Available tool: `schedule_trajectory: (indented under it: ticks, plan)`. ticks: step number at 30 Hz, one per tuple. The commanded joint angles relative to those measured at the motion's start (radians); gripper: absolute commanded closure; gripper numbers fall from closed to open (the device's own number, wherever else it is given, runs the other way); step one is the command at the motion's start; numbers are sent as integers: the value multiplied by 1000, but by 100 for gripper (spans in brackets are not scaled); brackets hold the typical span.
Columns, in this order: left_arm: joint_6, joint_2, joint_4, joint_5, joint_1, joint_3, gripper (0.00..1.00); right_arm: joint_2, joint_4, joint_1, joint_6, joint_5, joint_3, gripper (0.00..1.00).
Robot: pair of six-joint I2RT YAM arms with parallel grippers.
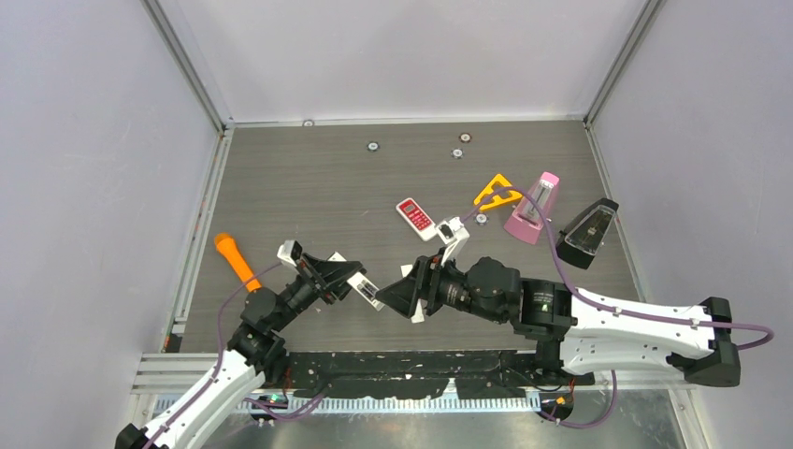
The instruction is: Load the batteries into the remote control
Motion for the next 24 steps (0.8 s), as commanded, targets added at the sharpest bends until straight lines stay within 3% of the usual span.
schedule_trajectory:
  ticks: [1,9,24]
  plan:
    - [-76,-19,51,-20,4,-7,100,13,113,6,62,50,-17,26]
    - [-78,-6,78,-12,4,1,100,40,118,5,82,68,-36,28]
    - [-44,12,119,-24,4,4,100,43,217,7,152,109,-116,43]
